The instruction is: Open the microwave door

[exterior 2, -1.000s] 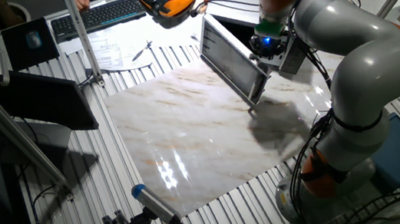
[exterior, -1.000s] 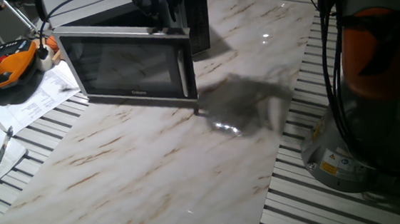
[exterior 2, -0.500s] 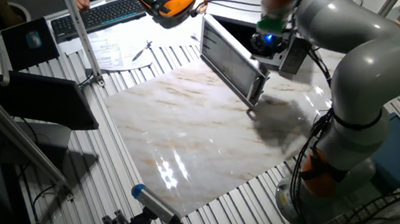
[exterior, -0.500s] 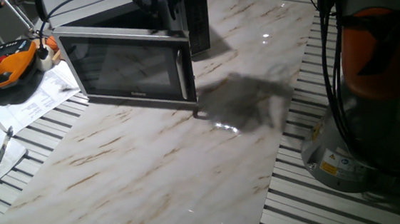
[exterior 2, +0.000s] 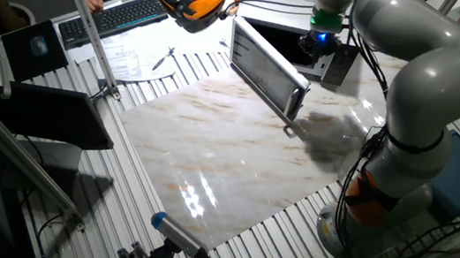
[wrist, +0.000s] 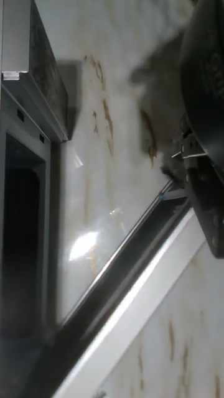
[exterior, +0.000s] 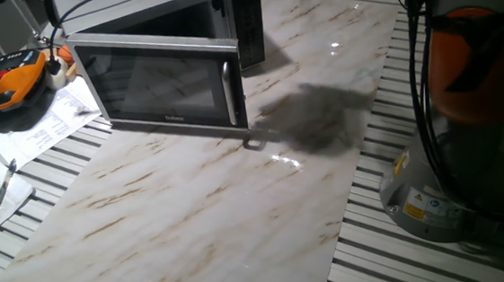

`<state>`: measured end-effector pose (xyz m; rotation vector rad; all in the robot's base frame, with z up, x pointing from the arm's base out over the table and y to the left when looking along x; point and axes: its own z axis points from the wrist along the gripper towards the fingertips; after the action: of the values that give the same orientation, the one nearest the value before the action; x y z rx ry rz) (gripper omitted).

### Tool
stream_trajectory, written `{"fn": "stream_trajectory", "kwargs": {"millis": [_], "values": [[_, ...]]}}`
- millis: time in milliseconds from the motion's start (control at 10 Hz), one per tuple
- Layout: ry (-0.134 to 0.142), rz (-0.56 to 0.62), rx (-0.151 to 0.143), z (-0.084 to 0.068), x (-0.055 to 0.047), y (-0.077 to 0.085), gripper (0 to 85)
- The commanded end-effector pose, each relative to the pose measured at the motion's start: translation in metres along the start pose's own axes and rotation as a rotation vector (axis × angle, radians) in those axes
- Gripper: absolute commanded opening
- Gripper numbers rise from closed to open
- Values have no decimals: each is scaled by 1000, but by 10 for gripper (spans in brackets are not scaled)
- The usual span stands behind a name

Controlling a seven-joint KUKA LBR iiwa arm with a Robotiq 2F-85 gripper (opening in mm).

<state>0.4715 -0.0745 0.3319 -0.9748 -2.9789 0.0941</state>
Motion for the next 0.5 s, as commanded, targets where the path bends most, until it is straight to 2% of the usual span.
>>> {"fn": "stream_trajectory", "kwargs": {"millis": [0, 200, 300, 400], "values": [[-8, -29, -5, -2, 2, -2, 0], [-28, -99, -28, -2, 2, -4, 0], [-38, -151, -24, -2, 1, -4, 0], [-35, -192, -38, -1, 0, -5, 0]]}}
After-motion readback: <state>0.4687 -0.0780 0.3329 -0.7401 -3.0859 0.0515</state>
